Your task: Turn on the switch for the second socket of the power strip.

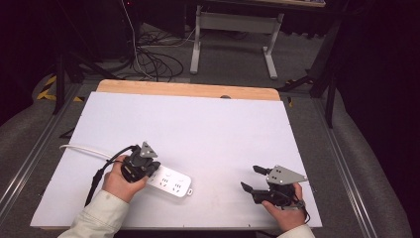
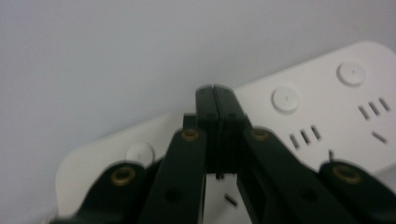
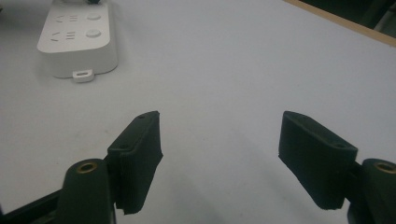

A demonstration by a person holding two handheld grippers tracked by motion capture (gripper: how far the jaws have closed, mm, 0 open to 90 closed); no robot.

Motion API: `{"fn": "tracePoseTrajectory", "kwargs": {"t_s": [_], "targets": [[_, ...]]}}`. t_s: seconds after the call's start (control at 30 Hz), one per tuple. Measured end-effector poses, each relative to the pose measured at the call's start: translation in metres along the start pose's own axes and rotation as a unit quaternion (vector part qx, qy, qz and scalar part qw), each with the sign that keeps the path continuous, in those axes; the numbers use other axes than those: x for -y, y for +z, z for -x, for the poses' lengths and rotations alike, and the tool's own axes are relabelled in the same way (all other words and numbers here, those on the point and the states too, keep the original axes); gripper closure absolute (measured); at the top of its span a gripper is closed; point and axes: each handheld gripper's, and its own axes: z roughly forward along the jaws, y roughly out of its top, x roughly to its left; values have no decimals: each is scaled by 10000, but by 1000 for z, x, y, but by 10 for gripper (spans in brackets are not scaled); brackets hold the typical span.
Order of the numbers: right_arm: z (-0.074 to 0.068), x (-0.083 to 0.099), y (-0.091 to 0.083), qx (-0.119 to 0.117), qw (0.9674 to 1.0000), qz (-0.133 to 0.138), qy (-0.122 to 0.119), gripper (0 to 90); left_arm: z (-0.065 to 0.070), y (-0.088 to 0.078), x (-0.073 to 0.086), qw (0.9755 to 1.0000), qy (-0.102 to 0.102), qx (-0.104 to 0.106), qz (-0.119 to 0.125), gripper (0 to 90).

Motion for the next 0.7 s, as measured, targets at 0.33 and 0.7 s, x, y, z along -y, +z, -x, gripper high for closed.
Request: {"fn": "tracePoseTrajectory", "kwargs": {"t_s": [0.33,0.7], "targets": [[0,0,0,10,10000,-1,-1,301,6,-21,-5,9993,117,-55,342,895],[1,0,1,20,10000,-5,2,301,11,-36,-10,9976,393,-213,534,884]]}}
